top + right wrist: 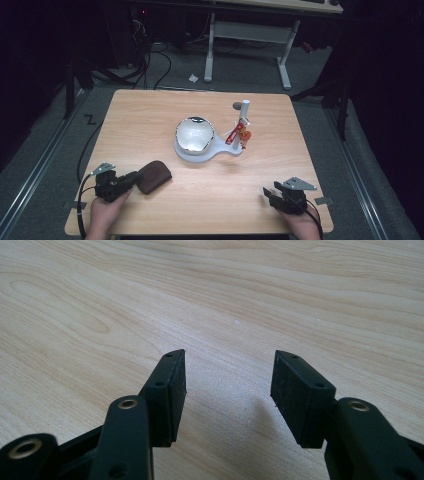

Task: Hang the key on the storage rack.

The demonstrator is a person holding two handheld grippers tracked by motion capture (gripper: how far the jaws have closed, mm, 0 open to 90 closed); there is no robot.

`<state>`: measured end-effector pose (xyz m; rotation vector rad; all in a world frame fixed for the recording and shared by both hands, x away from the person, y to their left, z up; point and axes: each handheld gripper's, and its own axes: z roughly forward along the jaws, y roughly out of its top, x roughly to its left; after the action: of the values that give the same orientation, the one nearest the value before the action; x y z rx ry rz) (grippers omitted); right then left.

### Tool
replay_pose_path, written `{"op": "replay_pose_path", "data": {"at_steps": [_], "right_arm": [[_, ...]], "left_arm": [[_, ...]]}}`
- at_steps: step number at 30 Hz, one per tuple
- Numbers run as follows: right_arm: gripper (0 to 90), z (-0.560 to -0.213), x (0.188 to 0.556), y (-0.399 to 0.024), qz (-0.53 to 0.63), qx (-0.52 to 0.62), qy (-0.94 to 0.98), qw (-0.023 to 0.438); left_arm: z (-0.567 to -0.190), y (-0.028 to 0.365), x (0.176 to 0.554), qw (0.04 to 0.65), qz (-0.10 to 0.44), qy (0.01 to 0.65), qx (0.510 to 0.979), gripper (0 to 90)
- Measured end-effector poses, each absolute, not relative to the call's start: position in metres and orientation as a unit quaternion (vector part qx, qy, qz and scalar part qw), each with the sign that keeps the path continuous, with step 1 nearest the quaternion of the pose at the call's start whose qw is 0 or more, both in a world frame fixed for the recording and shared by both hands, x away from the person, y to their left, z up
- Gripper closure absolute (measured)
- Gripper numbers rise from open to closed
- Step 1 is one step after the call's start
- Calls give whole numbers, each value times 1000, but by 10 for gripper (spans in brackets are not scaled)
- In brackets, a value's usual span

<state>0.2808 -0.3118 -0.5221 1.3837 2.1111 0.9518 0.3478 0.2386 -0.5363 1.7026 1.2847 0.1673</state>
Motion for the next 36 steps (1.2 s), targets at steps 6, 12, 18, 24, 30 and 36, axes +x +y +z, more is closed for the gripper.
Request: {"op": "replay_pose_path", "data": {"at_steps": [6, 12, 18, 24, 30, 36], "right_arm": [[485, -522, 281, -311, 344, 501, 763, 220], [485, -522, 280, -313, 344, 500, 763, 221], [487, -522, 281, -316, 346, 503, 760, 223], [488, -521, 282, -316, 347, 502, 759, 227], [490, -521, 285, -318, 358, 510, 747, 233], [490, -523, 289, -317, 357, 509, 747, 235]], "left_arm": [[-537, 239, 346, 480, 84, 529, 695, 793], [-534, 238, 345, 476, 88, 526, 699, 853], [-524, 232, 342, 477, 118, 504, 710, 865], [-518, 232, 340, 487, 132, 486, 713, 868], [-509, 230, 334, 499, 161, 477, 705, 871], [-499, 228, 330, 507, 183, 466, 701, 871]]}}
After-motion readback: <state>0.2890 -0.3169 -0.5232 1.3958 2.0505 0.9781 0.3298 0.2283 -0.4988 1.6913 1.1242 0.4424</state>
